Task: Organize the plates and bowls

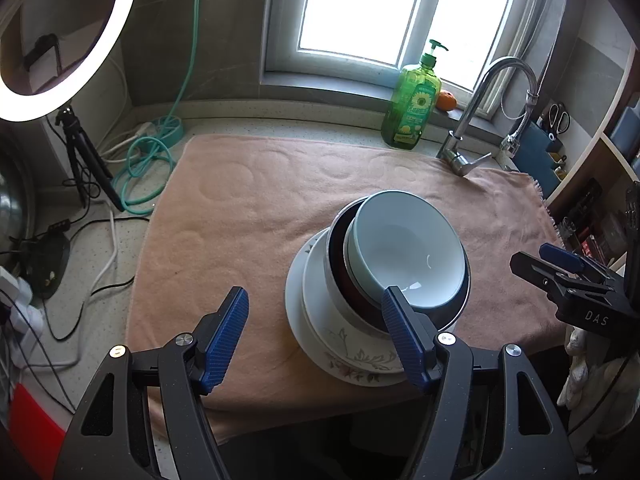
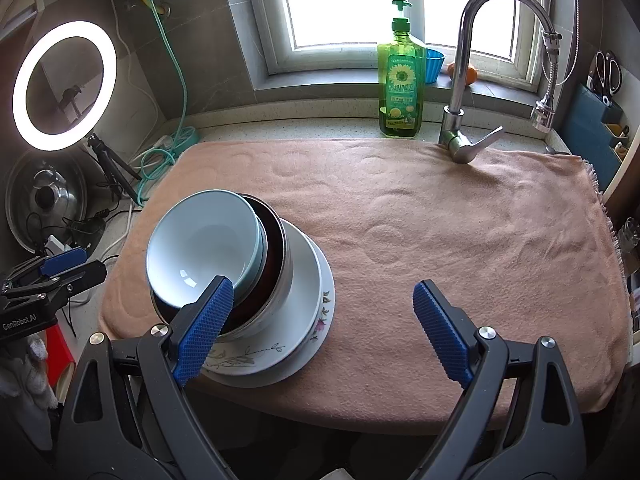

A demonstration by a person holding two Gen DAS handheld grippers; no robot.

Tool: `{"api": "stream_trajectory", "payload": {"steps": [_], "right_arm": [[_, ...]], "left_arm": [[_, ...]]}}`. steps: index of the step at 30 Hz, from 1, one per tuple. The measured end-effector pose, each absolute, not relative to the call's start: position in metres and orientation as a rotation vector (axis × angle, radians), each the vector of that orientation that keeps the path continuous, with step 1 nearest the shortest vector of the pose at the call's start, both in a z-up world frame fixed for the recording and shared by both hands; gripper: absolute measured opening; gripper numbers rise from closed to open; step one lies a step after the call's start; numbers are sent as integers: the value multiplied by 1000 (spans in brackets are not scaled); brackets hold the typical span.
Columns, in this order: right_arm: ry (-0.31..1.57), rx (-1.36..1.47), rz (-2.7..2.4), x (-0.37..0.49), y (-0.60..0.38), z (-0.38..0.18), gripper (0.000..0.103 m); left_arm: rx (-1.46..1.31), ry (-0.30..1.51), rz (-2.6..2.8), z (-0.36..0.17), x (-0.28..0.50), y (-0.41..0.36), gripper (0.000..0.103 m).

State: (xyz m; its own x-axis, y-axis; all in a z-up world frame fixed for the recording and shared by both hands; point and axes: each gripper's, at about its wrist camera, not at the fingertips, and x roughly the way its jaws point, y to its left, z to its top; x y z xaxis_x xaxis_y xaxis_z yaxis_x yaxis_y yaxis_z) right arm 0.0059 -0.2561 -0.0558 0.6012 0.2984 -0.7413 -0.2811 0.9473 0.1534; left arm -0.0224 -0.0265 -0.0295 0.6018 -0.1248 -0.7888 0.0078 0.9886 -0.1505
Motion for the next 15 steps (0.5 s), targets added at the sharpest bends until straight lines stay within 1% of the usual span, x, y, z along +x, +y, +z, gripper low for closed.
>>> {"api": "stream_trajectory", "payload": {"steps": [9,15], "right_arm": [[862,24,330,9,-256,-58,93],[860,14,320,12,-255,-59,93]], "left_arm": [[-91,908,-67,-27,-22,-30,69],[-112,915,-59,-25,-20,-27,69]]}}
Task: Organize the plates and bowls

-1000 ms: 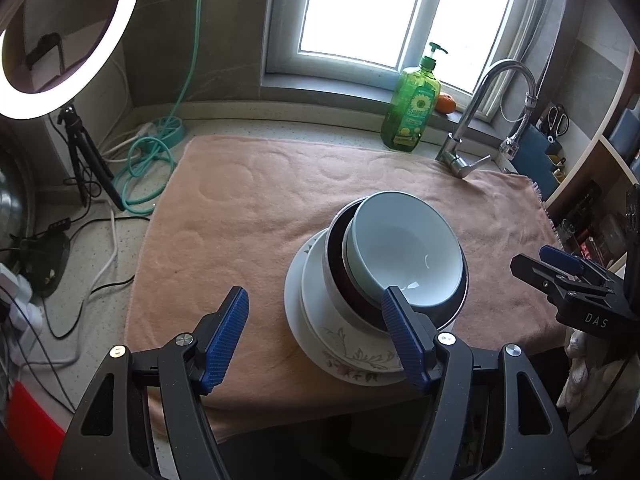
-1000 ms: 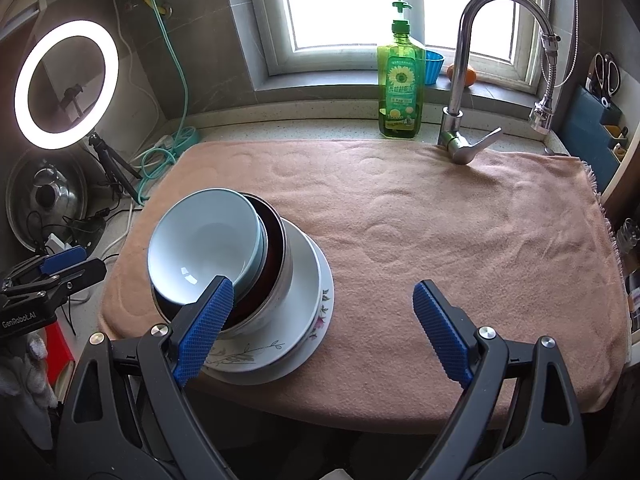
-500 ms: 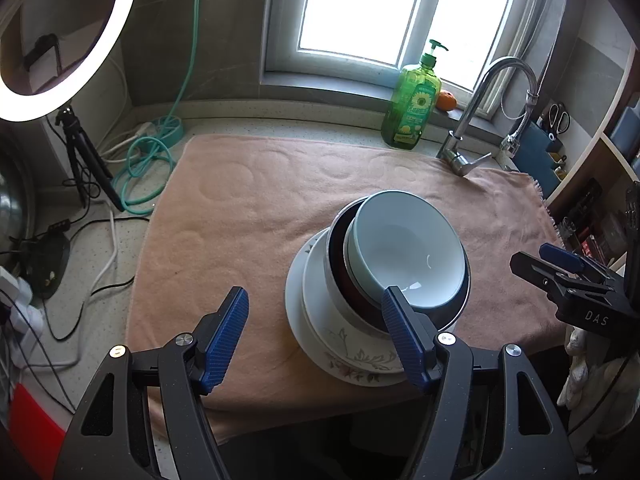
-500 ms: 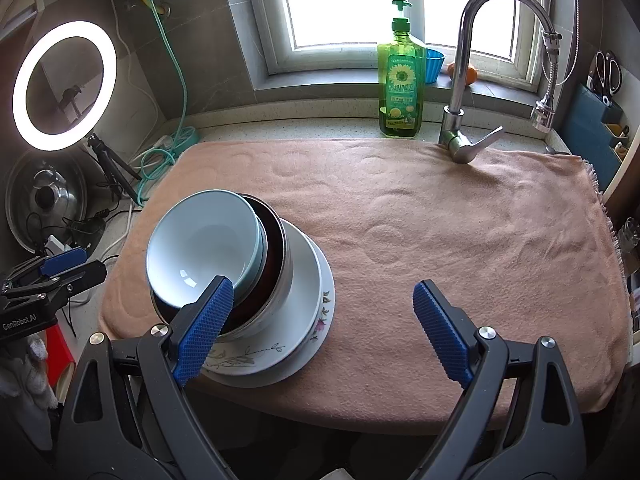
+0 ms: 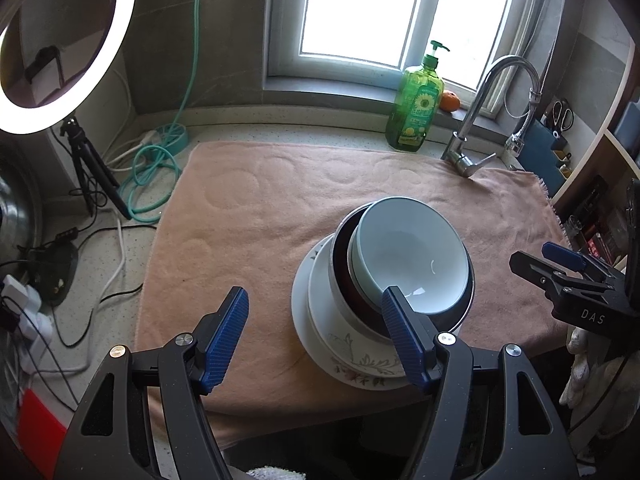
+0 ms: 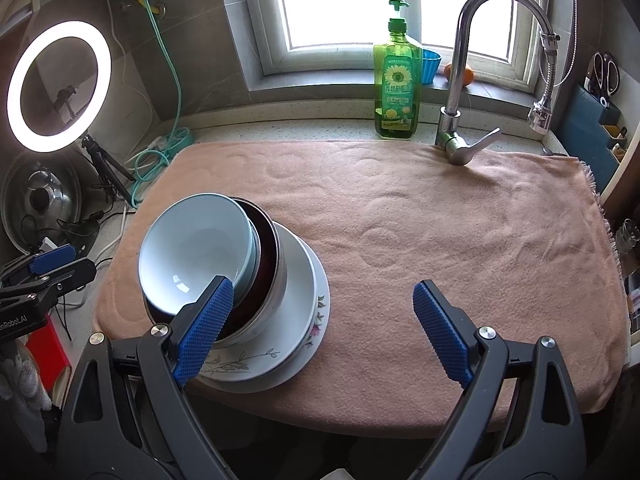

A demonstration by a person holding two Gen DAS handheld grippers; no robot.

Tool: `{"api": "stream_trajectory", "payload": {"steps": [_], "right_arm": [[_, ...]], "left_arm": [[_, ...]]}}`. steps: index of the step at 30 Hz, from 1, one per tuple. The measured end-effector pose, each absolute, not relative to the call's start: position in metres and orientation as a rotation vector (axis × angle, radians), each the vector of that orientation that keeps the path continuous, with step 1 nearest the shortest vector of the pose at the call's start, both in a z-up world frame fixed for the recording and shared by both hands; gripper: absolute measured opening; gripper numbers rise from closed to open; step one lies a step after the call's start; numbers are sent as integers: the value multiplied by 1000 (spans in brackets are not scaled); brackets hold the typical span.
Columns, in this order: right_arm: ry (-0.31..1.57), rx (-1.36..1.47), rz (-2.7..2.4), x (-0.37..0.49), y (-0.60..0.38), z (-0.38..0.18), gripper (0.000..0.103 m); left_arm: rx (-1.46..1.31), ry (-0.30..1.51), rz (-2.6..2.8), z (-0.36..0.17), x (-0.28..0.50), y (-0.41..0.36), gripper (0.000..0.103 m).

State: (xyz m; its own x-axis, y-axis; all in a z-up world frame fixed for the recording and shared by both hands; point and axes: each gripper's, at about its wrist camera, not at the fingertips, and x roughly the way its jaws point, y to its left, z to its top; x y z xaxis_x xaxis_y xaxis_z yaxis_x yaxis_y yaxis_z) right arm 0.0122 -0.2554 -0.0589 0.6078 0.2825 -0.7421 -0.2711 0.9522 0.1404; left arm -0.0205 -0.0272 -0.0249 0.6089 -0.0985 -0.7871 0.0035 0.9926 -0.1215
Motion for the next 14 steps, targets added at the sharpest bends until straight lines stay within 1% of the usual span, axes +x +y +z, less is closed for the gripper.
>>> {"api": "stream_trajectory", "payload": {"steps": [14], "right_arm": [[869,16,308,18,-255,-62,93]], "left_arm": [[-72,897,-42,-25,-13,-29,69]]}}
